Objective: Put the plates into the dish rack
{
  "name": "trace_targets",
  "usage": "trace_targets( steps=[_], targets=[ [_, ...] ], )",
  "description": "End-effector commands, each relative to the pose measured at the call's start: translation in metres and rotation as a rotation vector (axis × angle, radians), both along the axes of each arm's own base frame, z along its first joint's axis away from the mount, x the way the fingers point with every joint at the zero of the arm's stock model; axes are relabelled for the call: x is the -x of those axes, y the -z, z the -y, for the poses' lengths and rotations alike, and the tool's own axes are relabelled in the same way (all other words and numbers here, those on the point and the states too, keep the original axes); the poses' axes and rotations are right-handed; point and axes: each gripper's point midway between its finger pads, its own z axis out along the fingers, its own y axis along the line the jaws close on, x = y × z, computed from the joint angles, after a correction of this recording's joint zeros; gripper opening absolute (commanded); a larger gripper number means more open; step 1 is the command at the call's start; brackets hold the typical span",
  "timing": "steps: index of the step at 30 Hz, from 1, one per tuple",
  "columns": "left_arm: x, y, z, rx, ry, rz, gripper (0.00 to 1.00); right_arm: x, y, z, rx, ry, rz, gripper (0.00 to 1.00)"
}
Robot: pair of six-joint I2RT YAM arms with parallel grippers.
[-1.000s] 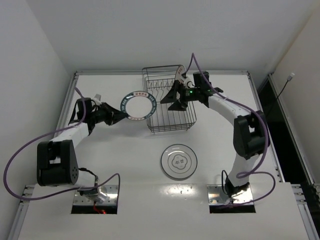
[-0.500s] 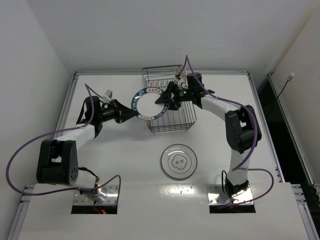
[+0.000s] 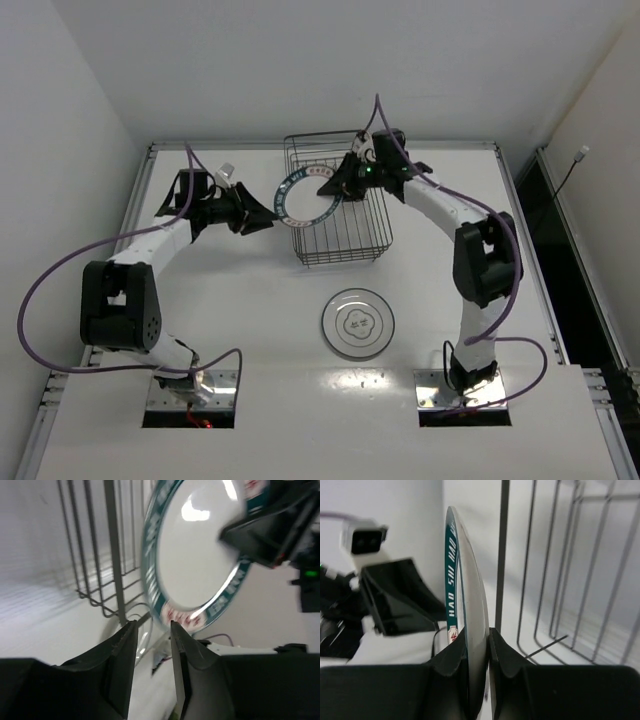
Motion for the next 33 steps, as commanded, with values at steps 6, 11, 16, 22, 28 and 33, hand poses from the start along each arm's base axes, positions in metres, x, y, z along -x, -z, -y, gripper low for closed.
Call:
trace_targets(
  steps=[6, 11, 16, 22, 28, 33],
  targets=[
    [0.017, 0.035, -0.044, -0.315, -0.041, -0.068, 0.31, -0.078, -0.137, 0.079, 0.489, 0.333, 0.424, 0.00],
    [0.022, 0.043, -0.049, -0.360, -0.035, -0.084, 0.31, -0.090, -0.138, 0.123, 0.753, 0.477, 0.458, 0.00],
    [0.025, 0.050, -0.054, -0.394, -0.037, -0.092, 0.31, -0.090, -0.124, 0.141, 0.963, 0.483, 0.498, 0.00],
    [0.030, 0.064, -0.059, -0.435, -0.034, -0.137, 0.31, -0.102, -0.107, 0.143, 1.109, 0.480, 0.539, 0.00],
    [0.034, 0.073, -0.064, -0.472, -0.028, -0.172, 0.31, -0.115, -0.077, 0.135, 1.189, 0.429, 0.556, 0.00],
    [0.035, 0.078, -0.069, -0.506, -0.026, -0.184, 0.31, -0.126, -0.059, 0.129, 1.183, 0.421, 0.556, 0.00]
  ],
)
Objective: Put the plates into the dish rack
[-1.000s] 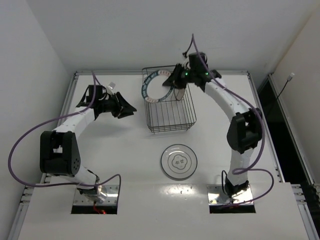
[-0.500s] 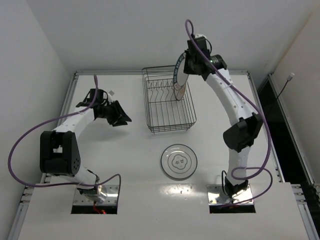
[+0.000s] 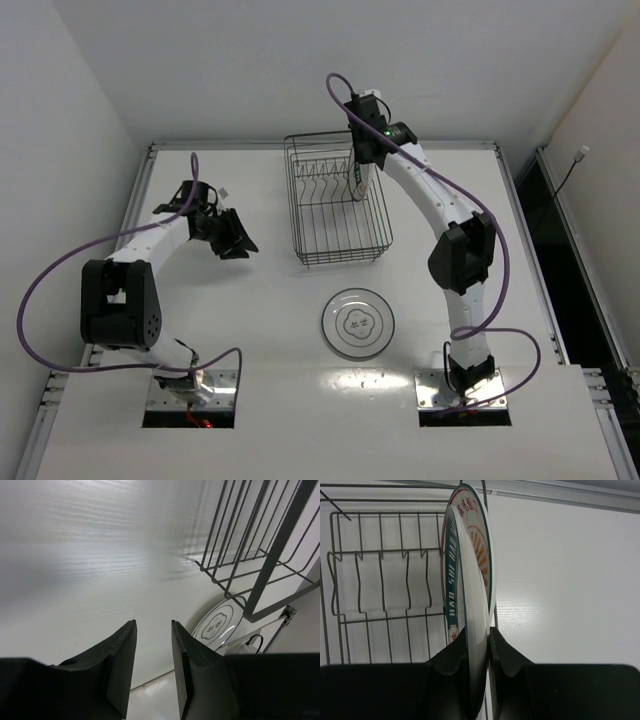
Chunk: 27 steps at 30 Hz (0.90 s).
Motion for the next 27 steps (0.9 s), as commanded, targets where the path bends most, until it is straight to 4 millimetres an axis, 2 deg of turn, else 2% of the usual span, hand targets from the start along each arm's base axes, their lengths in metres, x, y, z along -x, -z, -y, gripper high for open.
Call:
trace_targets(
  steps=[1, 2, 10, 11, 13, 14, 16, 18, 19, 20, 21, 23, 24, 26, 27],
  targets=[
    [0.000, 0.003, -0.007, -0.033, 0.002, -0.015, 0.31, -0.019, -0.005, -0.003, 0.009, 0.013, 0.080, 0.00],
    [-0.001, 0.005, -0.009, -0.046, 0.004, -0.010, 0.31, -0.021, -0.006, -0.004, 0.005, 0.013, 0.088, 0.00],
    [-0.001, 0.015, -0.012, -0.069, 0.005, -0.059, 0.31, -0.033, 0.030, -0.013, 0.010, -0.003, 0.047, 0.00],
    [-0.004, 0.012, -0.012, -0.068, 0.005, -0.050, 0.31, -0.034, 0.027, -0.013, 0.006, -0.003, 0.055, 0.00],
    [-0.004, 0.017, -0.012, -0.069, 0.006, -0.073, 0.31, -0.035, 0.043, -0.016, 0.014, -0.010, 0.027, 0.00],
    [-0.007, 0.014, -0.012, -0.069, 0.005, -0.064, 0.31, -0.036, 0.040, -0.016, 0.010, -0.010, 0.035, 0.02],
    [-0.010, 0.014, -0.012, -0.069, 0.005, -0.063, 0.31, -0.038, 0.056, -0.019, 0.008, -0.013, 0.008, 0.09],
    [-0.007, 0.018, -0.012, -0.072, 0.013, -0.077, 0.31, -0.039, 0.064, -0.017, -0.002, -0.020, -0.010, 0.12],
    [-0.007, 0.018, -0.012, -0.072, 0.013, -0.077, 0.31, -0.039, 0.062, -0.018, -0.009, -0.014, -0.009, 0.13],
    [-0.007, 0.018, -0.012, -0.072, 0.013, -0.077, 0.31, -0.041, 0.064, -0.018, -0.009, -0.014, -0.009, 0.16],
    [-0.007, 0.018, -0.012, -0.072, 0.013, -0.077, 0.31, -0.039, 0.065, -0.018, -0.005, -0.014, -0.018, 0.26],
    [-0.007, 0.018, -0.012, -0.072, 0.013, -0.077, 0.31, -0.038, 0.054, -0.016, -0.022, 0.010, -0.001, 0.35],
    [-0.007, 0.018, -0.014, -0.081, 0.010, -0.077, 0.31, -0.033, 0.051, -0.014, -0.023, 0.016, -0.014, 0.42],
    [-0.008, 0.018, -0.014, -0.081, 0.010, -0.077, 0.31, -0.029, 0.034, -0.014, -0.058, 0.038, 0.003, 0.51],
    [-0.008, 0.018, -0.017, -0.080, 0.001, -0.077, 0.31, -0.023, 0.017, -0.011, -0.063, 0.038, 0.013, 0.60]
  ],
)
